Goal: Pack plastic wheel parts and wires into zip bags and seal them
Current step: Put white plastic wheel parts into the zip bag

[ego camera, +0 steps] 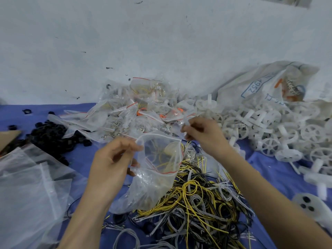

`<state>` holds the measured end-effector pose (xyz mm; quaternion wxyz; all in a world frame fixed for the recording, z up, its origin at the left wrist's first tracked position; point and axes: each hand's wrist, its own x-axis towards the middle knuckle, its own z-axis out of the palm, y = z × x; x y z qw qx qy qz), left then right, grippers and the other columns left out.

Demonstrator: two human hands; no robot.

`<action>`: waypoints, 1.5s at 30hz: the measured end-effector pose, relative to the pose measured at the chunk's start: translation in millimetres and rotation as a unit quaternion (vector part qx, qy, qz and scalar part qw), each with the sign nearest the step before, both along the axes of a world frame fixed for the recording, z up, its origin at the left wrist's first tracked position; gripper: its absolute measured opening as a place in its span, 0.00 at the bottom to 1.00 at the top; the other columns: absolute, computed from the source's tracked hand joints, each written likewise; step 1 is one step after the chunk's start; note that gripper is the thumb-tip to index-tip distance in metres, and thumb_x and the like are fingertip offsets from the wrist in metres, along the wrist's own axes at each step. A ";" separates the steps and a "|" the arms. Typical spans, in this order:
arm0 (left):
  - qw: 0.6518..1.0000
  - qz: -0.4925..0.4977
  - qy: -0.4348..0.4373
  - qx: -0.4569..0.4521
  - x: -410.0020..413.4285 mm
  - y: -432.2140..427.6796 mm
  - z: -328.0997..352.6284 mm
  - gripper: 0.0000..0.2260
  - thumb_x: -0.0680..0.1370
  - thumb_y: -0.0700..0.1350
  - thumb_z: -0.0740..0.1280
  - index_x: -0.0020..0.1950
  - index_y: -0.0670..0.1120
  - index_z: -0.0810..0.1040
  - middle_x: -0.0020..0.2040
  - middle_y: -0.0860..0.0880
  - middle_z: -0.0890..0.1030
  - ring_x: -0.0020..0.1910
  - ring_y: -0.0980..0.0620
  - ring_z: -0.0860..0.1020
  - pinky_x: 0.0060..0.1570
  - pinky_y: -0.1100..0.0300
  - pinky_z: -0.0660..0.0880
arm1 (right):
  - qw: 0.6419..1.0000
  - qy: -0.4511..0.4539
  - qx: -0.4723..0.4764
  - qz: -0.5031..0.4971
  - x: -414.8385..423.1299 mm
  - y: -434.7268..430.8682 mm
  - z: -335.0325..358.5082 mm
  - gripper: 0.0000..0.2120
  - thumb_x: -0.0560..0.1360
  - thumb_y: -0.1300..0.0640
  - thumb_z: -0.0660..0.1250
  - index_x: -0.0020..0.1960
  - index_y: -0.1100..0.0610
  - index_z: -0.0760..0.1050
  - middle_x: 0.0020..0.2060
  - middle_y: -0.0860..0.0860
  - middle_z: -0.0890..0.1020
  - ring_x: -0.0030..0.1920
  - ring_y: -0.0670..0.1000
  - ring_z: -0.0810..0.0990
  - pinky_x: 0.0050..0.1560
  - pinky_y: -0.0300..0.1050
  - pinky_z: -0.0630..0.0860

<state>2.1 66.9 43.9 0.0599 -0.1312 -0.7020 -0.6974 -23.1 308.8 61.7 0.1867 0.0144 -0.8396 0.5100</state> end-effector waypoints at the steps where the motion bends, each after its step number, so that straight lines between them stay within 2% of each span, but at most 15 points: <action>1: 1.000 0.013 0.004 -0.016 -0.8 -1.4 -1.1 0.17 0.78 0.33 0.63 0.35 0.50 0.81 0.40 0.46 0.84 0.28 0.55 0.77 0.26 0.65 0.73 | 1.000 -0.010 0.017 -0.019 -8.2 -2.7 -8.8 0.06 0.76 0.65 0.66 0.40 0.63 0.77 0.37 0.63 0.82 0.33 0.52 0.81 0.46 0.52 0.81; 4: 0.997 0.055 0.006 -0.045 -5.4 -8.9 -2.0 0.16 0.78 0.33 0.63 0.39 0.49 0.84 0.32 0.47 0.81 0.28 0.58 0.77 0.26 0.67 0.73 | 0.983 -0.037 0.164 -0.069 -37.3 0.3 -37.0 0.07 0.76 0.62 0.67 0.45 0.65 0.80 0.38 0.58 0.83 0.40 0.54 0.81 0.47 0.51 0.78; 7: 0.996 0.082 0.002 -0.047 -9.8 -16.6 -2.6 0.15 0.78 0.34 0.62 0.41 0.50 0.84 0.32 0.49 0.82 0.28 0.58 0.78 0.26 0.68 0.73 | 0.936 -0.116 0.327 -0.063 -61.2 6.5 -60.6 0.10 0.77 0.58 0.65 0.53 0.61 0.81 0.47 0.57 0.84 0.50 0.57 0.80 0.47 0.46 0.74; 11: 0.995 0.091 -0.004 -0.045 -12.8 -20.9 -3.7 0.15 0.78 0.33 0.62 0.41 0.49 0.84 0.31 0.51 0.82 0.28 0.58 0.77 0.26 0.68 0.73 | 0.893 -0.187 0.409 -0.038 -74.7 11.7 -90.3 0.12 0.77 0.60 0.62 0.57 0.55 0.80 0.51 0.55 0.83 0.54 0.57 0.79 0.52 0.47 0.75; 19: 0.993 0.113 -0.023 -0.015 -20.3 -32.0 -5.3 0.15 0.78 0.33 0.62 0.40 0.48 0.83 0.29 0.53 0.80 0.26 0.59 0.75 0.25 0.67 0.73 | 0.796 -0.196 0.572 0.002 -78.4 6.1 -95.6 0.13 0.76 0.56 0.65 0.59 0.54 0.79 0.55 0.59 0.75 0.62 0.60 0.69 0.61 0.51 0.68; 21: 0.993 0.116 -0.025 -0.015 -21.6 -35.5 -6.1 0.15 0.78 0.33 0.62 0.40 0.48 0.84 0.30 0.54 0.81 0.27 0.58 0.75 0.25 0.67 0.72 | 0.823 -0.214 0.526 -0.017 -77.4 10.4 -87.8 0.11 0.76 0.55 0.65 0.57 0.55 0.79 0.55 0.59 0.74 0.59 0.60 0.72 0.59 0.51 0.71; 23: 0.992 0.119 -0.027 -0.013 -21.7 -38.2 -6.4 0.14 0.78 0.34 0.62 0.41 0.48 0.84 0.30 0.54 0.81 0.27 0.59 0.75 0.25 0.67 0.73 | 0.887 -0.203 0.410 -0.066 -74.8 16.4 -78.9 0.08 0.77 0.56 0.64 0.46 0.58 0.79 0.43 0.56 0.76 0.47 0.56 0.76 0.48 0.45 0.74; 25: 0.992 0.123 -0.029 -0.009 -21.6 -39.8 -5.9 0.14 0.78 0.35 0.63 0.41 0.48 0.84 0.29 0.54 0.81 0.27 0.59 0.75 0.25 0.67 0.73 | 0.939 -0.171 0.272 -0.125 -74.0 22.0 -70.1 0.16 0.77 0.60 0.64 0.31 0.57 0.71 0.27 0.51 0.70 0.30 0.50 0.71 0.35 0.41 0.67; 27: 0.992 0.125 -0.029 -0.010 -21.4 -40.1 -5.4 0.14 0.78 0.34 0.62 0.40 0.48 0.84 0.30 0.54 0.81 0.27 0.59 0.75 0.25 0.67 0.74 | 0.961 -0.112 0.181 -0.178 -73.0 24.3 -61.2 0.22 0.76 0.62 0.63 0.27 0.56 0.60 0.22 0.51 0.63 0.25 0.48 0.62 0.29 0.42 0.57; 29: 0.992 0.123 -0.026 -0.011 -20.5 -38.9 -4.5 0.14 0.78 0.34 0.62 0.40 0.48 0.84 0.30 0.54 0.81 0.27 0.59 0.76 0.25 0.67 0.74 | 0.961 -0.074 0.179 -0.200 -72.6 20.3 -52.6 0.23 0.76 0.61 0.64 0.27 0.56 0.58 0.22 0.51 0.62 0.25 0.49 0.61 0.29 0.44 0.56; 32: 0.992 0.121 -0.022 -0.010 -19.2 -36.3 -3.8 0.14 0.78 0.34 0.62 0.40 0.48 0.83 0.31 0.54 0.82 0.27 0.59 0.76 0.25 0.67 0.74 | 0.938 -0.123 0.276 -0.168 -74.9 9.8 -44.0 0.20 0.77 0.59 0.64 0.28 0.57 0.63 0.26 0.54 0.66 0.30 0.55 0.71 0.34 0.44 0.66; 36: 0.993 0.116 -0.018 -0.006 -20.2 -35.7 -4.8 0.14 0.78 0.33 0.62 0.40 0.47 0.83 0.31 0.55 0.82 0.26 0.59 0.75 0.25 0.67 0.73 | 0.915 -0.120 0.339 -0.183 -75.5 1.1 -41.8 0.20 0.77 0.60 0.62 0.29 0.55 0.60 0.28 0.53 0.69 0.36 0.56 0.71 0.36 0.43 0.66; 39: 0.993 0.119 -0.018 -0.006 -22.0 -37.6 -6.3 0.14 0.78 0.33 0.62 0.41 0.46 0.83 0.29 0.56 0.80 0.26 0.60 0.74 0.24 0.68 0.72 | 0.903 -0.111 0.387 -0.149 -73.3 -15.5 -51.7 0.09 0.77 0.60 0.61 0.38 0.60 0.73 0.38 0.58 0.78 0.42 0.58 0.77 0.38 0.45 0.69; 42: 0.993 0.121 -0.016 -0.003 -23.3 -38.4 -7.6 0.14 0.78 0.33 0.62 0.41 0.47 0.83 0.31 0.55 0.82 0.27 0.59 0.75 0.25 0.68 0.73 | 0.882 -0.190 0.424 -0.071 -72.0 -34.2 -81.5 0.06 0.76 0.63 0.62 0.45 0.64 0.77 0.45 0.62 0.80 0.48 0.61 0.80 0.40 0.46 0.70; 45: 0.993 0.115 -0.016 -0.010 -21.1 -36.5 -6.5 0.14 0.78 0.34 0.62 0.41 0.48 0.84 0.32 0.53 0.82 0.27 0.58 0.75 0.25 0.67 0.73 | 0.873 -0.247 0.419 -0.041 -73.6 -36.8 -97.2 0.13 0.75 0.58 0.67 0.35 0.61 0.68 0.41 0.60 0.75 0.50 0.60 0.78 0.42 0.47 0.70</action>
